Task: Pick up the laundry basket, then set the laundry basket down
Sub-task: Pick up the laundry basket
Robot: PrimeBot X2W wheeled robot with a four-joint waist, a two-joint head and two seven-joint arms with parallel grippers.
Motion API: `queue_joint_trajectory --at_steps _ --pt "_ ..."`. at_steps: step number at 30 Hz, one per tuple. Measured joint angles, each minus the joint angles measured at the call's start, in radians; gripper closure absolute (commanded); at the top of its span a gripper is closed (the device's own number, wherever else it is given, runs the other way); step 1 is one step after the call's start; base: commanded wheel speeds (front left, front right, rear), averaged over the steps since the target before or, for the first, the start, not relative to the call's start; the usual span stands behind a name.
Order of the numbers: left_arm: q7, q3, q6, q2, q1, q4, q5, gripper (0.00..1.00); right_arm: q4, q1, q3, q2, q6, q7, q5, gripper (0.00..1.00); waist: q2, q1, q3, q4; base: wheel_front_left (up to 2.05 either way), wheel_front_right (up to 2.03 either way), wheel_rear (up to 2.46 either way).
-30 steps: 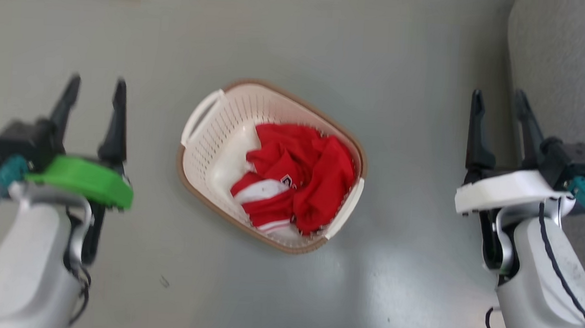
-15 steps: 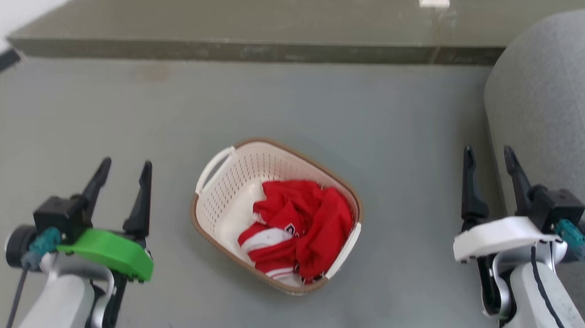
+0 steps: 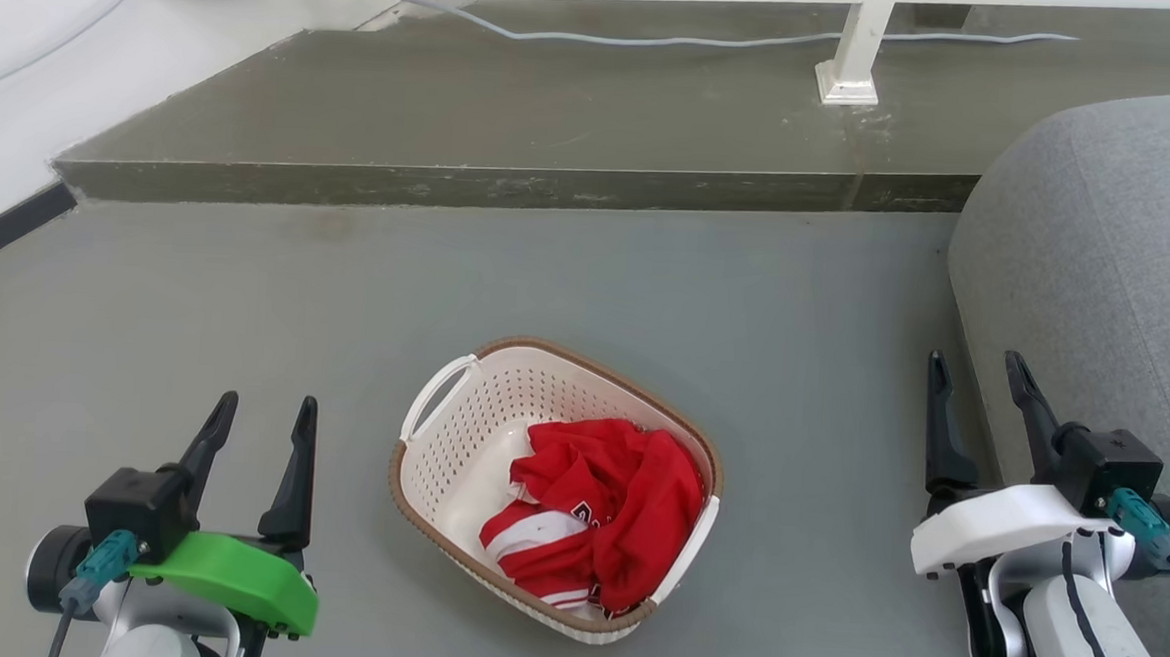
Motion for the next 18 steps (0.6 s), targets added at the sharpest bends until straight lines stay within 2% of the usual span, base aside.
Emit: queue_joint_trajectory --at_steps 18 --pt "0.000 0.006 0.018 0.005 0.042 -0.059 0.000 0.00 -0.037 0.020 -0.001 -0.004 0.000 0.016 0.002 0.00 0.0000 0.0000 -0.004 0.003 0.00 0.00 0.00"
